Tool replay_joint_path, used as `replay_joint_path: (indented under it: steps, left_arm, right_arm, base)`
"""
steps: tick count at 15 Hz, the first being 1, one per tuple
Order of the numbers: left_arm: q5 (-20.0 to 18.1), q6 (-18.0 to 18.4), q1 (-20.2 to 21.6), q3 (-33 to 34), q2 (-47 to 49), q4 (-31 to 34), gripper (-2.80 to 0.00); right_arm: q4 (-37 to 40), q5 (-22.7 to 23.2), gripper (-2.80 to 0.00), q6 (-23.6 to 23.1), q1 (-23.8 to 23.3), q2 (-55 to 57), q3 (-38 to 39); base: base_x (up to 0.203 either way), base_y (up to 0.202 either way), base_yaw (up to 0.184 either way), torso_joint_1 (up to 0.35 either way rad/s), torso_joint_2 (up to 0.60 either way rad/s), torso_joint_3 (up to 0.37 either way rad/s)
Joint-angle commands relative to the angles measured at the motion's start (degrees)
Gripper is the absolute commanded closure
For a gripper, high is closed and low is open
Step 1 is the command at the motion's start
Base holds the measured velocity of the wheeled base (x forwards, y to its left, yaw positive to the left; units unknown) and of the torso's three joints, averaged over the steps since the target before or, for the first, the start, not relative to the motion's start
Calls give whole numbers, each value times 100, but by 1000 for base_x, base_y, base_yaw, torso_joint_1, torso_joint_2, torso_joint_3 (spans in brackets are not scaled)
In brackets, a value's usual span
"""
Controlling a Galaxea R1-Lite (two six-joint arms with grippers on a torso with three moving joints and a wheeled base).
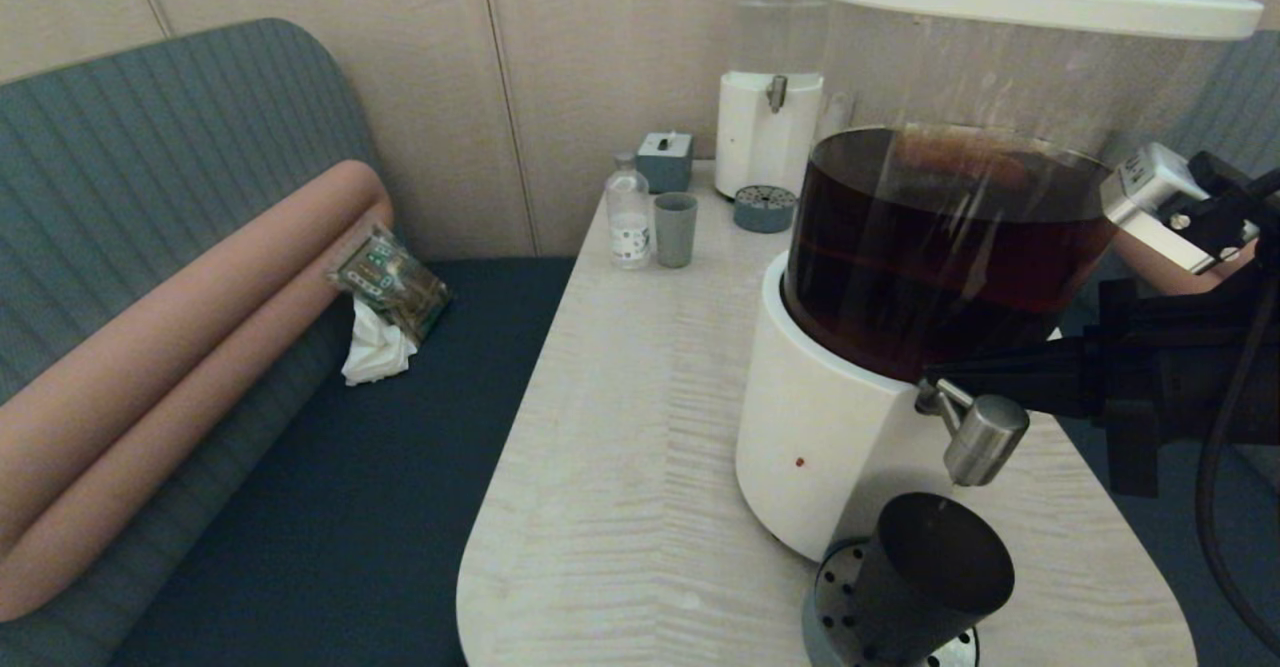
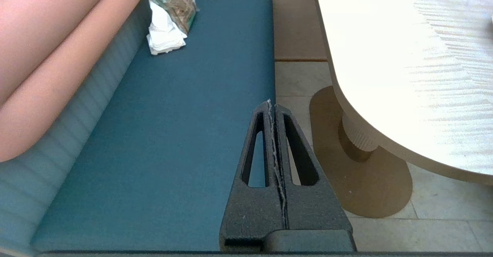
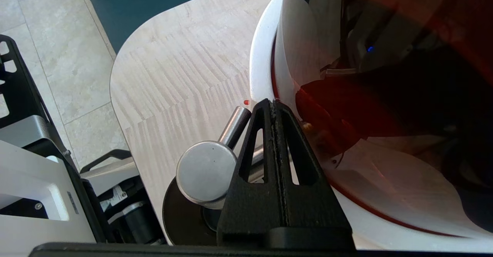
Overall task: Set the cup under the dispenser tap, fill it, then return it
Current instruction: Turn on the faucet
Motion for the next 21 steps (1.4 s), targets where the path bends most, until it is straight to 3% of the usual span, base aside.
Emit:
replay_joint_path:
  steps: [1,21]
  left_arm:
    - [-2,2,0,0,5,-5,0]
    - [-2,2,0,0,5,3,0]
  right_arm:
    - [13,9,0,-12,10,-21,0]
    - [-360,-70,0,-307,-69,-21,53]
  base:
    - [0,0,0,0,0,0]
    - [0,0,0,0,0,0]
